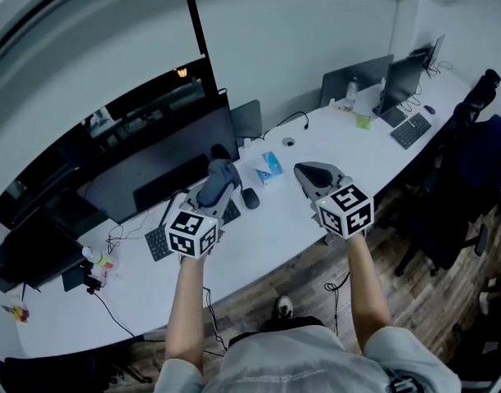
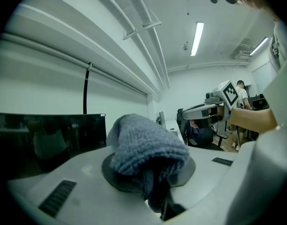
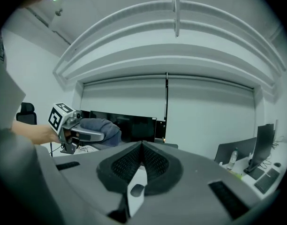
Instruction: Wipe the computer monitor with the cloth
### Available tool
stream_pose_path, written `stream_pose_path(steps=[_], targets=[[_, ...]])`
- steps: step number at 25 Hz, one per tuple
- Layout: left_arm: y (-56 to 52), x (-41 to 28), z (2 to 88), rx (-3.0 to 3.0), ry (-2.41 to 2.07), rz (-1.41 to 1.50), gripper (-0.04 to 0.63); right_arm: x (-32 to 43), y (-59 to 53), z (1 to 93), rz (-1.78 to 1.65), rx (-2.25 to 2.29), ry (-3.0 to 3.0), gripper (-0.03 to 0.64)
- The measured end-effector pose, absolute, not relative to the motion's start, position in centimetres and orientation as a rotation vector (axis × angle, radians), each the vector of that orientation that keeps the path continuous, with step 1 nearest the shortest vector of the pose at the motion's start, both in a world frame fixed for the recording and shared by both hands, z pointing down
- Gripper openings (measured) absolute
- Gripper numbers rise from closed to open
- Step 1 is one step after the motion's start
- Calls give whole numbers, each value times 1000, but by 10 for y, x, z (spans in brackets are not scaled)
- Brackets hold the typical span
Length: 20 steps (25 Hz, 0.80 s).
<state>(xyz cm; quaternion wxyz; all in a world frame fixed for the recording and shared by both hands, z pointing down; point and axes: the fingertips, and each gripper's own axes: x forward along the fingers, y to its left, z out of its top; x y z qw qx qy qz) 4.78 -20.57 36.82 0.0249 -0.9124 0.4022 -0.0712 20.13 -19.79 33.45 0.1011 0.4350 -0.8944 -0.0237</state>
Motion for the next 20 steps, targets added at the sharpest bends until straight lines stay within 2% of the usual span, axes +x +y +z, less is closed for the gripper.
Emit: stream_pose_path(steps=[18,20], targets=[[-422,67,272,-2683,1321,-225,52,207,-303,298,-191,1506,-2508,2],[-438,65,267,-2712,1381,-155,54,209,-307,302,-174,1529,-2484,2]])
